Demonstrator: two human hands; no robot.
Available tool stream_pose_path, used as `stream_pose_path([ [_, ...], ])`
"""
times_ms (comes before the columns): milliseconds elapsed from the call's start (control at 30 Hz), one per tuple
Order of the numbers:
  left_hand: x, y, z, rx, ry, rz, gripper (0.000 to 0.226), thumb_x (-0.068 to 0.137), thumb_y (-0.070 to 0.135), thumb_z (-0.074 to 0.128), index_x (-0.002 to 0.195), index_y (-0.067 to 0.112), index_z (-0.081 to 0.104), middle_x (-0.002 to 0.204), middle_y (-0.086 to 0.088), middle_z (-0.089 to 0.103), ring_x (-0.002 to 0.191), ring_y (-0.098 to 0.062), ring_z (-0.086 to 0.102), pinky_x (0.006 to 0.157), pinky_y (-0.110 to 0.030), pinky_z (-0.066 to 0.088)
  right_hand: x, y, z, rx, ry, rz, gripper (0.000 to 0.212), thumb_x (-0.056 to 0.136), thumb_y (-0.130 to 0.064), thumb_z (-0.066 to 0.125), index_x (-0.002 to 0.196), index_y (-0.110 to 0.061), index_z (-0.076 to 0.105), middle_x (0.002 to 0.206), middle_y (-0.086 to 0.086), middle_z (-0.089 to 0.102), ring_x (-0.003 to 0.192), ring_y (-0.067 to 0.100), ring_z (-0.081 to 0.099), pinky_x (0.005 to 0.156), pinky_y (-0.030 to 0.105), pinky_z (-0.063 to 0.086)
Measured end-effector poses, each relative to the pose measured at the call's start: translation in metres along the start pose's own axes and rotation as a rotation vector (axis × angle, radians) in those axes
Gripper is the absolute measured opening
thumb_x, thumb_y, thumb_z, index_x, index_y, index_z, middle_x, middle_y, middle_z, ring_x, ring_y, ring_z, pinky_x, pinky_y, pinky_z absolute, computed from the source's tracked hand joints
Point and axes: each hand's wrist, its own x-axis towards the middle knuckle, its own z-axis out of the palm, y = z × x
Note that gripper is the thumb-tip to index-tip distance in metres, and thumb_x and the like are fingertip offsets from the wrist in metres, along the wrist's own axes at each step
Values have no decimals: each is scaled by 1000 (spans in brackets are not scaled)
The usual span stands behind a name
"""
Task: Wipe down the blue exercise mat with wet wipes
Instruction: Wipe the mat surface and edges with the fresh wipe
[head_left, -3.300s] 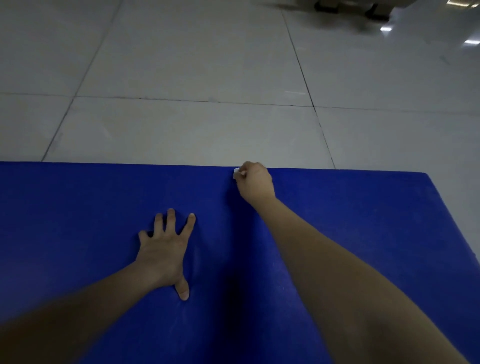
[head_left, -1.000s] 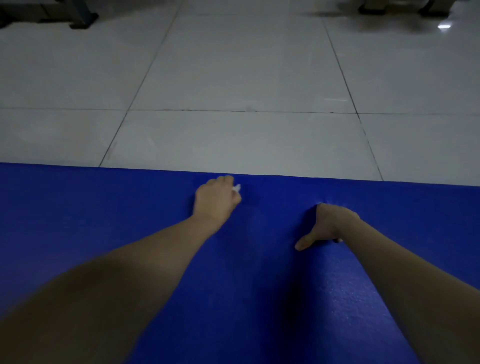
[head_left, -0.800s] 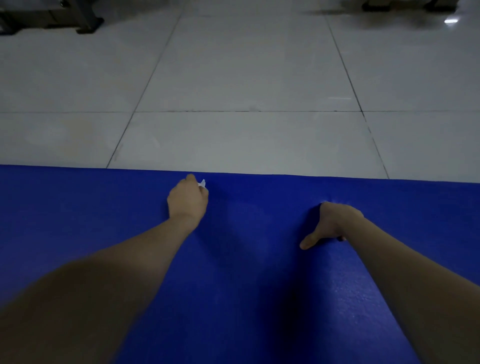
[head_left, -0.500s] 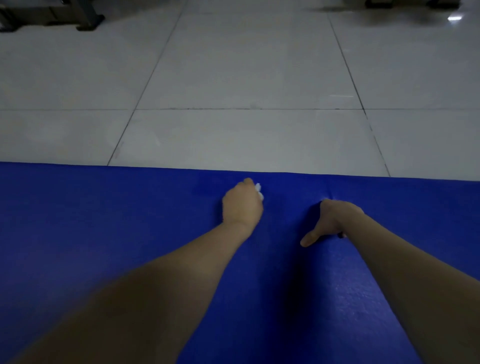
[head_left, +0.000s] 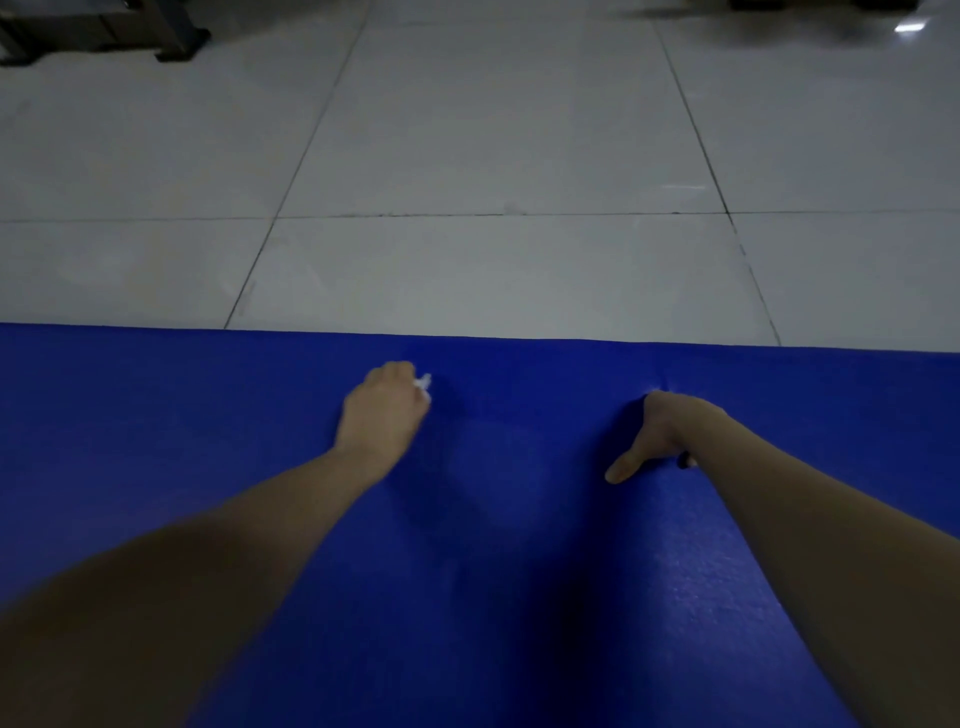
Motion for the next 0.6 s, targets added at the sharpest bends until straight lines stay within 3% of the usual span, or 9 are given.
stream_pose_path([
  [100,-1,-20,-3,27,40,-57,33,105,32,49,86,6,52,81,-10,57,70,-24,52,52,-35,38,-2,-1,-1,-11,16,2,128,40,-70,91,142,-16,36,119,3,51,111,30,62,98,47,53],
  [200,0,3,4,-76,43,-151,34,106,31,46,81,8,48,74,-8,55,60,-21,49,50,-32,30,-2,1,0,-38,33,-4,130,38,-74,89,142,-17,36,119,2,54,108,29,64,97,47,52],
  [333,-12,73,12,-160,-30,-66,34,106,31,47,79,10,47,73,-5,55,61,-20,48,49,-32,23,-2,2,0,-73,57,-23,123,39,-77,87,136,-17,41,114,1,57,102,28,64,95,45,53],
  [433,-26,132,16,-179,-42,10,29,105,30,49,87,8,57,84,-12,64,72,-29,58,58,-33,31,-3,1,-1,-65,53,-27,122,38,-77,87,135,-17,43,113,2,57,102,27,64,95,45,54],
  [600,-55,168,25,-148,-61,309,25,103,29,54,89,9,60,79,-8,63,70,-25,59,58,-34,36,-1,1,-2,-61,59,-31,120,43,-74,87,136,-15,42,109,3,57,102,27,63,95,44,55],
])
